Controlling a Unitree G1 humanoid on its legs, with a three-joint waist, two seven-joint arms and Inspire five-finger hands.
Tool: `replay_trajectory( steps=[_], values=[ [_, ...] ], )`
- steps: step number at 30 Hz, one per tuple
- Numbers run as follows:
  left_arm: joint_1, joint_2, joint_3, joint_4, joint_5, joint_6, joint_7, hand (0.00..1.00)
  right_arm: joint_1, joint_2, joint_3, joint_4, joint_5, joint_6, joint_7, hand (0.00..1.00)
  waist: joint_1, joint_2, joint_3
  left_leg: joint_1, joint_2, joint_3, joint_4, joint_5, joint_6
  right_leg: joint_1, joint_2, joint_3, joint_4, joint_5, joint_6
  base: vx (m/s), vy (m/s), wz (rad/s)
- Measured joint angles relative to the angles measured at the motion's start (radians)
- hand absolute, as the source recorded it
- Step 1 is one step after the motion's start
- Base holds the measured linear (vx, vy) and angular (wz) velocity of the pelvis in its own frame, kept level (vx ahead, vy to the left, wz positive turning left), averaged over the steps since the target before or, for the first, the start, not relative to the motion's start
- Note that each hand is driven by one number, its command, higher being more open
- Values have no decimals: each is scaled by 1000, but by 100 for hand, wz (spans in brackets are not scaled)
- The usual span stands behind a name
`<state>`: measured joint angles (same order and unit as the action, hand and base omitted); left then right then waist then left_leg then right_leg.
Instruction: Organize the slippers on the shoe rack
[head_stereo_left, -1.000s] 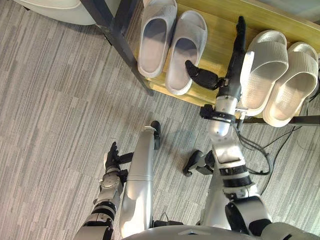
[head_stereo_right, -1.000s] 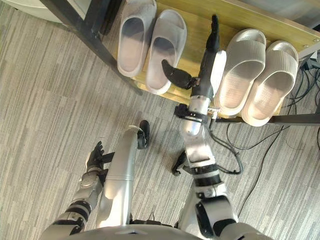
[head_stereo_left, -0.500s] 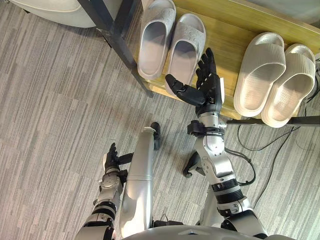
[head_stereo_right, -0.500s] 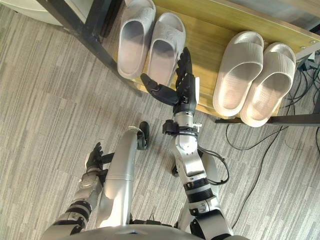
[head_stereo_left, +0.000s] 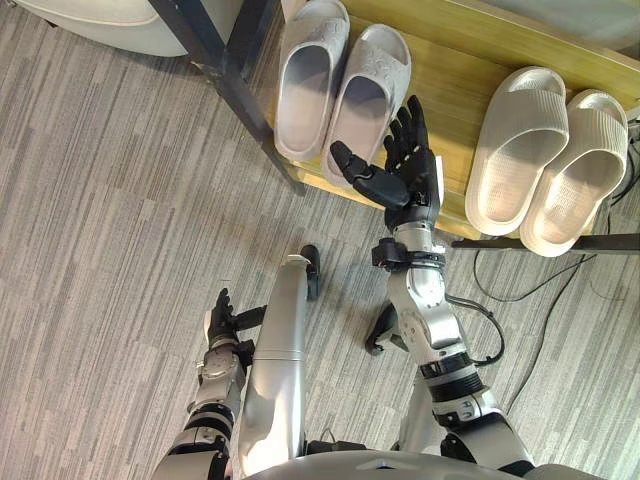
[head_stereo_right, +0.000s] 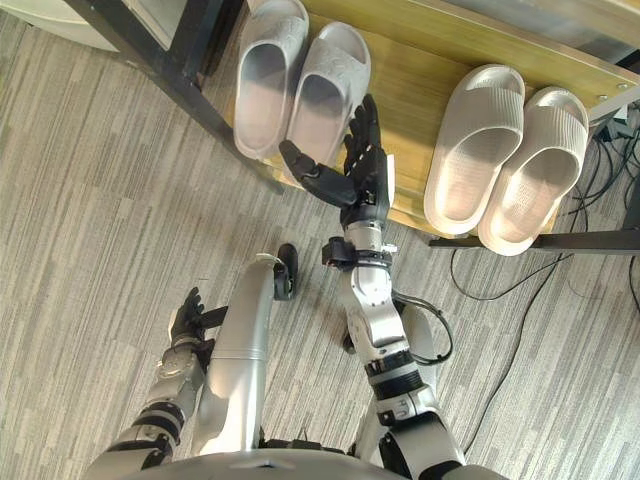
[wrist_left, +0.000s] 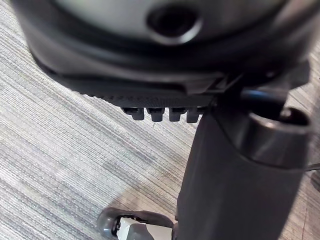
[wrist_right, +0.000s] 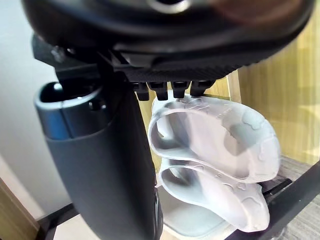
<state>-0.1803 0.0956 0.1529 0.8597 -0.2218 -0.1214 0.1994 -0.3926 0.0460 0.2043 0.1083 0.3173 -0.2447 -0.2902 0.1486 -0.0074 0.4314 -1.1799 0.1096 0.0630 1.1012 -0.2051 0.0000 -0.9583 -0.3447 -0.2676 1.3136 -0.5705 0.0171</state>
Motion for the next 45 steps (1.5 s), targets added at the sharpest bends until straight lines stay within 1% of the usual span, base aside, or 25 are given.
replay_trajectory(
  steps=[8, 17, 21, 25, 27, 29, 32, 35, 38, 45],
  values=[
    [-4, -5, 0, 0, -1, -1, 0, 100, -73, -9, -25, 44, 0, 0, -35, 100, 6, 8, 6, -1, -3, -2, -1, 0, 0, 0, -3, 0, 0, 0, 1, 0, 0, 0],
    [-7, -9, 0, 0, -3, -1, 1, 100, -80, -15, -36, 44, -5, 6, -43, 100, 7, 16, 10, 0, -4, -3, 0, 0, 0, 1, -4, 0, 3, 0, 2, 0, 0, 0],
    [-8, -12, 1, 0, -3, -1, 1, 100, -80, -16, -59, 44, -30, 19, -59, 100, 10, 18, 12, 2, -4, -3, 1, 0, 0, 3, -5, 1, 4, -1, 2, 0, 0, 0],
    [-9, -14, 4, 0, -4, 0, 1, 100, -79, -16, -79, 44, -104, 42, -90, 100, 11, 18, 12, 3, -5, -3, 2, -1, 1, 6, -5, 0, 4, -2, 4, 0, 0, 0],
    [-8, -21, 18, 0, -4, 0, 3, 100, -65, -13, -87, 41, -175, 56, -120, 100, 12, 19, 12, 14, -6, -3, 4, -4, 3, 21, -6, -2, 3, -6, 5, 0, 0, 0],
    [-8, -24, 20, 0, -4, 0, 3, 100, -55, -10, -91, 33, -203, 69, -137, 100, 14, 20, 13, 24, -6, -3, 3, -7, 3, 30, -6, -1, 2, -7, 6, 0, 0, 0],
    [-7, -26, 20, -3, -4, 0, 4, 100, -25, 2, -100, -7, -268, 77, -182, 100, 15, 22, 13, 29, -6, 0, 3, -11, 6, 35, -6, -1, -1, -9, 7, 0, 0, 0],
    [-5, -26, 20, -4, -4, 0, 10, 100, -1, 5, -106, -44, -300, 83, -207, 100, 14, 22, 13, 30, -6, 0, 3, -12, 4, 36, -6, 0, -2, -9, 7, 0, 0, 0],
    [-4, -26, 20, -5, -4, 0, 11, 100, 30, 4, -105, -91, -318, 84, -208, 100, 14, 23, 14, 39, -5, 1, 3, -15, 4, 45, -5, 1, -5, -8, 5, 0, 0, 0],
    [-2, -24, 20, -14, -2, -1, 12, 100, 93, 3, -93, -185, -367, 84, -187, 100, 11, 24, 14, 95, -4, 5, -22, -21, 3, 101, 0, -2, -38, -8, 13, 0, 0, 0]
  ],
)
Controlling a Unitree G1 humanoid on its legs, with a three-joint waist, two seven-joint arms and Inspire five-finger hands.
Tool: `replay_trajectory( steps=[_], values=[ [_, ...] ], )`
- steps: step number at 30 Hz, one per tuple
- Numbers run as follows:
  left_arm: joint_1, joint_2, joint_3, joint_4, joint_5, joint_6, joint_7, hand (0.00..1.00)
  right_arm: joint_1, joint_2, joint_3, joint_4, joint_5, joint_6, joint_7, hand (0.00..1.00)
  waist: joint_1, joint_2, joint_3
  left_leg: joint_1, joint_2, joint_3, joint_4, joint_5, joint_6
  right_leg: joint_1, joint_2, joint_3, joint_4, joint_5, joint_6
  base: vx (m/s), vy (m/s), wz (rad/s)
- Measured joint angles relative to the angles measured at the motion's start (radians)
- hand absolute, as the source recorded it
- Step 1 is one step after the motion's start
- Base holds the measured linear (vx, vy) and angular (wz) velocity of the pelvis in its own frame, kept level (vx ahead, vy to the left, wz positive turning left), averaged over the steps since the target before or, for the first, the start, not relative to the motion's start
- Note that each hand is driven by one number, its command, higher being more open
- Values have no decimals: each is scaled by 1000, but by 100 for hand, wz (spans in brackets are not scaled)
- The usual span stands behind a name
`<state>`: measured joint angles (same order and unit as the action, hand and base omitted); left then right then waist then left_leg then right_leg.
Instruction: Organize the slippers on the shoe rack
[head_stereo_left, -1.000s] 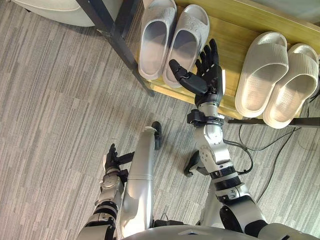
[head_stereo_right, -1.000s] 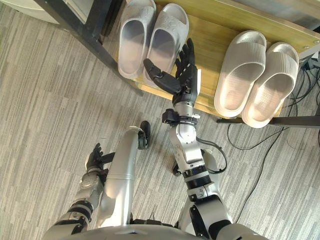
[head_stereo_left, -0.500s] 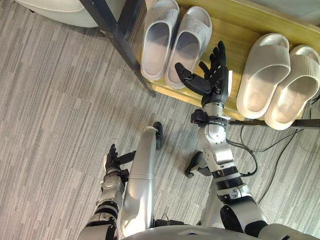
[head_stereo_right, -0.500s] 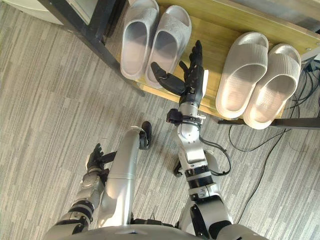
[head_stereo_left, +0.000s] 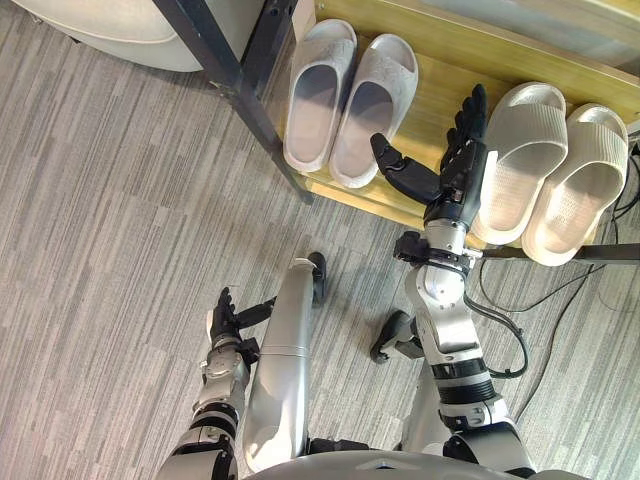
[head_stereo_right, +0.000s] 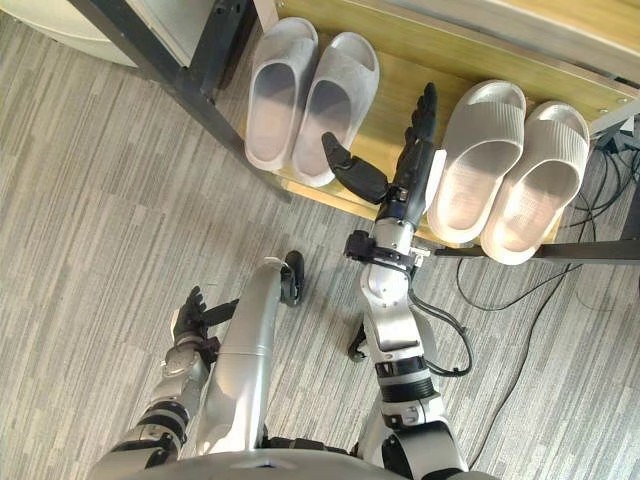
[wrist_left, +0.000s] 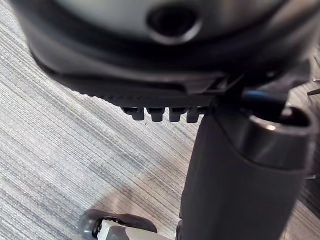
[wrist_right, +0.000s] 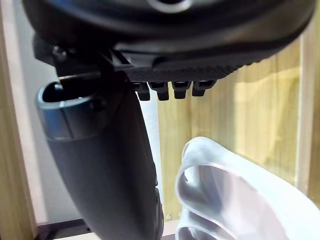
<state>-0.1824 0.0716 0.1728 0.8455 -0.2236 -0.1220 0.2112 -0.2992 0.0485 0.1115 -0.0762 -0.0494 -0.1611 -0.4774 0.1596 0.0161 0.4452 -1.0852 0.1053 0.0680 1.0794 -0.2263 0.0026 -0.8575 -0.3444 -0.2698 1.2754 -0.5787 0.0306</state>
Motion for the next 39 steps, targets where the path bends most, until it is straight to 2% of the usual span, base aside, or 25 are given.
replay_trajectory(
  steps=[7, 10, 14, 17, 18, 19, 20, 22, 24, 29, 34, 39],
  values=[
    [23, 3, 0, 3, 2, 0, -8, 100, 135, -29, 111, -70, -1, -1, 83, 100, -15, 3, -4, 137, 3, 2, -99, 3, 4, 148, 27, -29, -138, 32, 13, 61, 19, -2],
    [85, 3, -3, 4, 2, 0, -16, 100, 261, -57, 166, -111, -51, -1, 132, 100, -36, 1, -45, 250, -3, 11, -203, 12, 7, 271, 45, -56, -274, 68, 29, 117, 51, 2],
    [138, 7, -26, 5, 2, -1, -20, 100, 376, -82, 163, -124, -122, -1, 169, 100, -57, -12, -97, 376, -17, 27, -321, 29, 6, 398, 57, -74, -417, 109, 48, 119, 36, 2],
    [143, 23, -111, 32, 6, -6, -32, 100, 456, -122, 141, -113, -152, -3, 196, 100, -72, -26, -136, 483, -37, 41, -446, 65, 6, 498, 64, -87, -545, 154, 62, 135, 24, 2],
    [143, 23, -126, 42, 11, -9, -34, 100, 466, -132, 139, -96, -155, -4, 199, 100, -77, -28, -147, 502, -38, 43, -472, 73, 5, 516, 70, -90, -577, 167, 64, 143, 20, -16],
    [142, 24, -182, 70, 40, -7, -51, 100, 469, -159, 121, -12, -169, -5, 218, 100, -90, -40, -170, 580, -40, 57, -567, 105, 1, 585, 94, -90, -689, 218, 64, 170, 22, -18],
    [141, 27, -193, 73, 41, -7, -54, 100, 469, -161, 119, -1, -169, -5, 220, 100, -92, -41, -173, 588, -39, 58, -577, 109, 0, 593, 97, -90, -701, 223, 65, 142, 13, -22],
    [139, 41, -235, 103, 60, -8, -78, 100, 469, -174, 87, 125, -187, -4, 238, 100, -118, -48, -193, 668, -44, 65, -692, 155, -5, 672, 126, -99, -838, 287, 69, 122, -11, -11],
    [139, 39, -238, 119, 60, -7, -82, 100, 475, -175, 61, 188, -190, 0, 248, 100, -121, -49, -200, 710, -46, 71, -751, 179, -7, 714, 140, -102, -907, 320, 70, 111, -27, -8],
    [177, 36, -241, 162, 80, 5, -91, 100, 526, -174, 17, 325, -195, 18, 293, 100, -137, -38, -257, 875, -69, 85, -991, 287, -16, 844, 171, -110, -1098, 407, 71, 48, -40, -5],
    [209, 29, -246, 183, 110, 15, -111, 100, 556, -169, -7, 435, -195, 24, 323, 100, -140, -12, -297, 982, -74, 83, -1136, 357, -26, 906, 191, -111, -1159, 436, 68, -35, -35, -3],
    [229, 31, -241, 191, 114, 22, -113, 100, 587, -164, -15, 485, -185, 33, 337, 100, -142, -4, -306, 1010, -74, 79, -1166, 378, -24, 919, 195, -108, -1165, 444, 69, -68, -9, 0]
  ],
)
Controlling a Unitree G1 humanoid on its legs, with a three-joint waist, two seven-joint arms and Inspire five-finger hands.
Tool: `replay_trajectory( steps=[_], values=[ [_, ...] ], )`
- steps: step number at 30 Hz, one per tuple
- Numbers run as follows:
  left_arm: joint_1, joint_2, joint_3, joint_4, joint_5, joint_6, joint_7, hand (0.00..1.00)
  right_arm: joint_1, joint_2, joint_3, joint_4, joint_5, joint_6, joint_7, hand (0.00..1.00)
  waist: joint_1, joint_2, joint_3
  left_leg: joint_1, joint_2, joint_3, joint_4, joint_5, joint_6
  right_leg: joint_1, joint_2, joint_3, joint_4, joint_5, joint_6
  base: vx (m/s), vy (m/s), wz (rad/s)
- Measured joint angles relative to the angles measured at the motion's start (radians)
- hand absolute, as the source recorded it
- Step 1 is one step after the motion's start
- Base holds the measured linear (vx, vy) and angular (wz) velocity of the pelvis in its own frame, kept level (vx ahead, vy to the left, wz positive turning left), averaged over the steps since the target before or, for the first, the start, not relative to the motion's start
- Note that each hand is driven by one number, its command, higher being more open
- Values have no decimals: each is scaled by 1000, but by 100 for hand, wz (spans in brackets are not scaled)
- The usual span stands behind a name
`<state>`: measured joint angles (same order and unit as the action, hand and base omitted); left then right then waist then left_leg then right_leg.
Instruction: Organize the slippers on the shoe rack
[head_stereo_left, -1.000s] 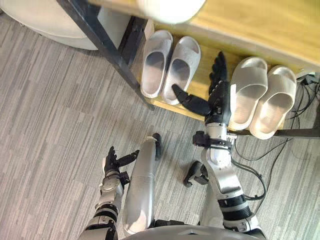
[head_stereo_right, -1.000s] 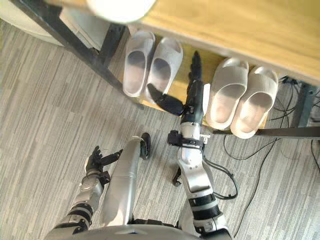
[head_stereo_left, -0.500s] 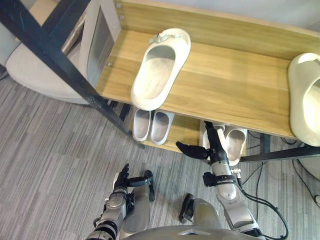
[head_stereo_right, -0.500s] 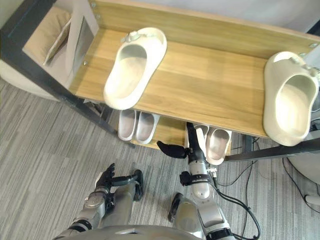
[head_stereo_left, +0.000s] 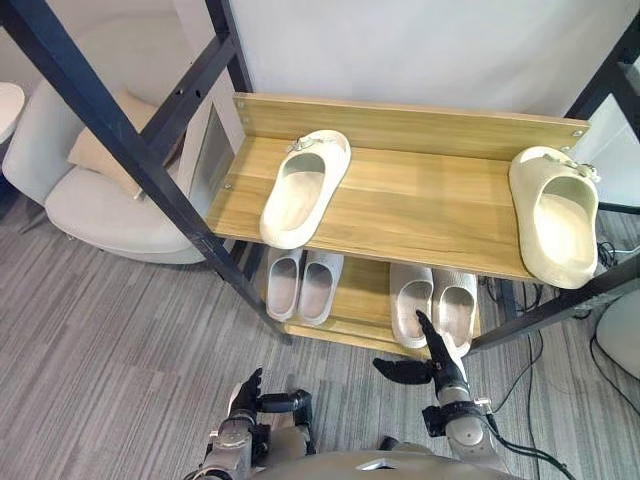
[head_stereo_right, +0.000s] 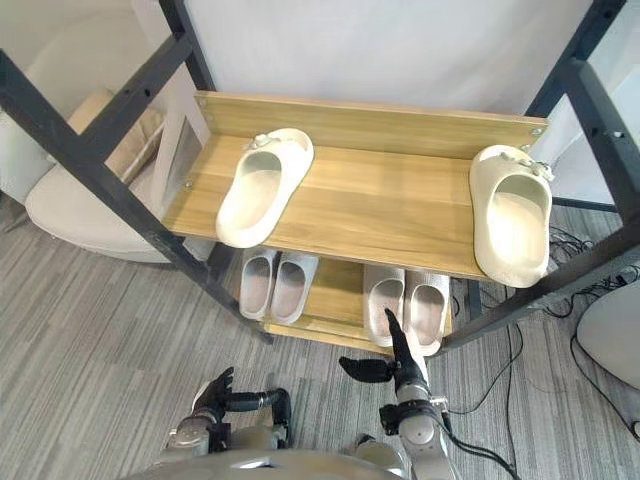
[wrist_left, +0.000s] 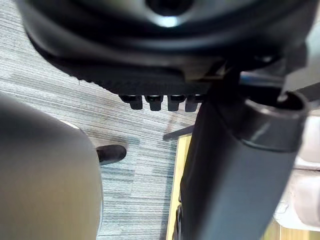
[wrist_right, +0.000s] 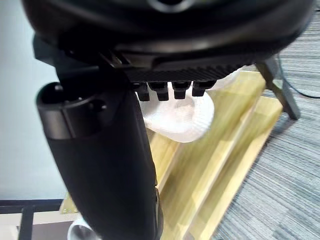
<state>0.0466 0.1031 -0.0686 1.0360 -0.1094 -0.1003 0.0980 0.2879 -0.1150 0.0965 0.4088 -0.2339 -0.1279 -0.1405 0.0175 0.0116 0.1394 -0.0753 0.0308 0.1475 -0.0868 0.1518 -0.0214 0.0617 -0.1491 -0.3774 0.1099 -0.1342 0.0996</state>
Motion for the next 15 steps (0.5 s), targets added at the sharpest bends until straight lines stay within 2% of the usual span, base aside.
replay_trajectory(
  steps=[7, 15],
  values=[
    [9, 0, 16, 0, 0, 1, -1, 100, 5, 31, -11, 44, 14, 3, 16, 100, -1, -6, -8, 23, -3, -1, -1, -1, -1, 34, 4, 6, -30, 19, -1, -51, 1, -2],
    [11, -1, 16, 0, -1, 1, -9, 100, -19, 51, -40, 241, 131, 16, 33, 100, 0, -13, -11, 44, -5, -3, -4, -2, 1, 65, 14, 7, -59, 25, -2, 2, -2, 0]
  ],
)
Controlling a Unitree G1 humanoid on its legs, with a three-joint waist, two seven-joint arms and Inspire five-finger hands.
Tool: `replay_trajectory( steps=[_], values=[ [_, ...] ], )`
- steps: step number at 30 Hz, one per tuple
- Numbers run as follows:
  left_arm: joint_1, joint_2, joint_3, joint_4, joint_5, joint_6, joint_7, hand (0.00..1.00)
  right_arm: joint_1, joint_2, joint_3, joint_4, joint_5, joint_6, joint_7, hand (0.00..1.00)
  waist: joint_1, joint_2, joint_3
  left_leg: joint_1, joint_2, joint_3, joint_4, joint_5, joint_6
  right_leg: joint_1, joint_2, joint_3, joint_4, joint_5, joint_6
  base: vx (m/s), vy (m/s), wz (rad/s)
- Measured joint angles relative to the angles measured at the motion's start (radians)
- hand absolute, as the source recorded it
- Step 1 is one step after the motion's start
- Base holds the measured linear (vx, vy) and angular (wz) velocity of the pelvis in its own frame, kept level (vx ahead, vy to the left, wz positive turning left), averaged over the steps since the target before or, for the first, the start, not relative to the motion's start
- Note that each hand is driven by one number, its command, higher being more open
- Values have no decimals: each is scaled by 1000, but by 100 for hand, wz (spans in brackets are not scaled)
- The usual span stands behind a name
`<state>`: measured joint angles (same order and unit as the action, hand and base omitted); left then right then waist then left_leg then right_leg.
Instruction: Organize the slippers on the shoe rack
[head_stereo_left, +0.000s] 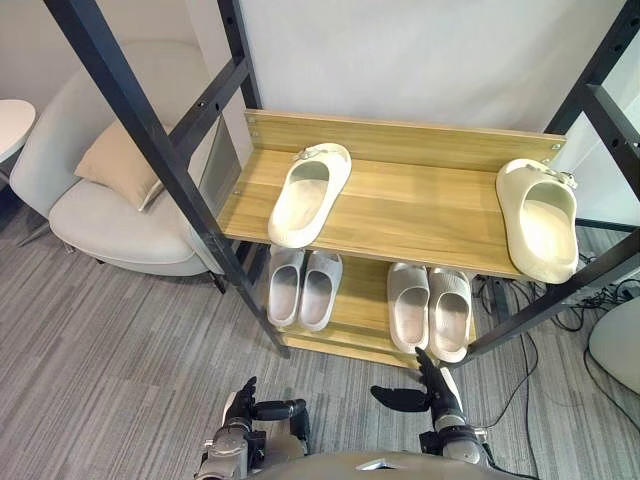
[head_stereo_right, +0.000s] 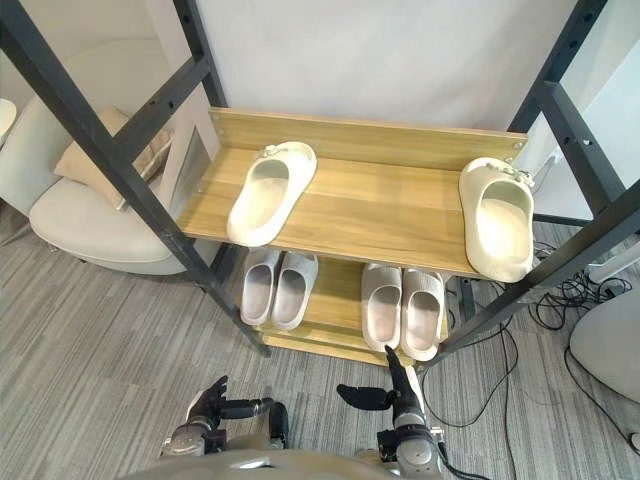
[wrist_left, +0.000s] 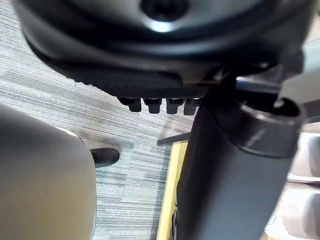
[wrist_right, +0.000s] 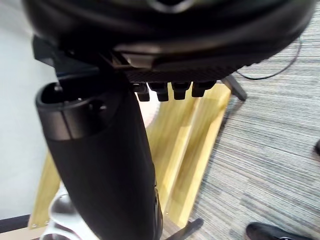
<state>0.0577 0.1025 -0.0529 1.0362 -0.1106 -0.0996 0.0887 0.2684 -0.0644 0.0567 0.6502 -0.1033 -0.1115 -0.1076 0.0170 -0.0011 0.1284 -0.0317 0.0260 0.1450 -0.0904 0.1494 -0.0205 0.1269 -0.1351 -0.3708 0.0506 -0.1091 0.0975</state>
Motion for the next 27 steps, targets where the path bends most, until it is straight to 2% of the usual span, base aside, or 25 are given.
replay_trajectory(
  steps=[4, 7, 14, 17, 22, 27],
  values=[
    [6, 5, -24, -18, -2, 0, -4, 100, -27, 2, -38, 66, 57, 5, 12, 100, 0, -1, 1, 15, -2, -3, 2, -1, -1, 19, 4, 0, -10, 0, -1, 4, -3, -1],
    [26, 15, -86, -85, -7, -2, -7, 100, -39, -7, -40, 91, 79, 6, 13, 100, 0, 3, 2, 23, -2, -9, -2, -4, -3, 28, 4, -2, -11, -3, -5, -5, -1, 1],
    [125, 53, -239, -359, -28, -9, -49, 100, -37, -9, -41, 91, 108, 6, 38, 100, 0, 8, 4, 22, -3, -16, -2, -9, -4, 30, 0, -7, -11, -6, -6, -4, 0, 1],
    [179, 85, -370, -549, -37, -14, -135, 100, -40, -27, -41, 91, 111, 6, 66, 100, 1, 19, 10, 22, -11, -23, 1, -12, -2, 34, -3, -15, -10, -11, -5, 11, -1, 7],
    [203, 129, -460, -682, -57, -25, -213, 100, -40, -39, -39, 91, 121, 6, 92, 100, 0, 26, 7, 23, -16, -34, 2, -14, 0, 43, -4, -27, -15, -15, -3, 22, -8, 8],
    [202, 170, -534, -856, -183, -32, -270, 100, -37, -70, -36, 93, 138, 5, 119, 100, 0, 43, -1, 26, -18, -49, 2, -14, -1, 58, -1, -42, -26, -15, -4, 6, -9, 7]
  ],
)
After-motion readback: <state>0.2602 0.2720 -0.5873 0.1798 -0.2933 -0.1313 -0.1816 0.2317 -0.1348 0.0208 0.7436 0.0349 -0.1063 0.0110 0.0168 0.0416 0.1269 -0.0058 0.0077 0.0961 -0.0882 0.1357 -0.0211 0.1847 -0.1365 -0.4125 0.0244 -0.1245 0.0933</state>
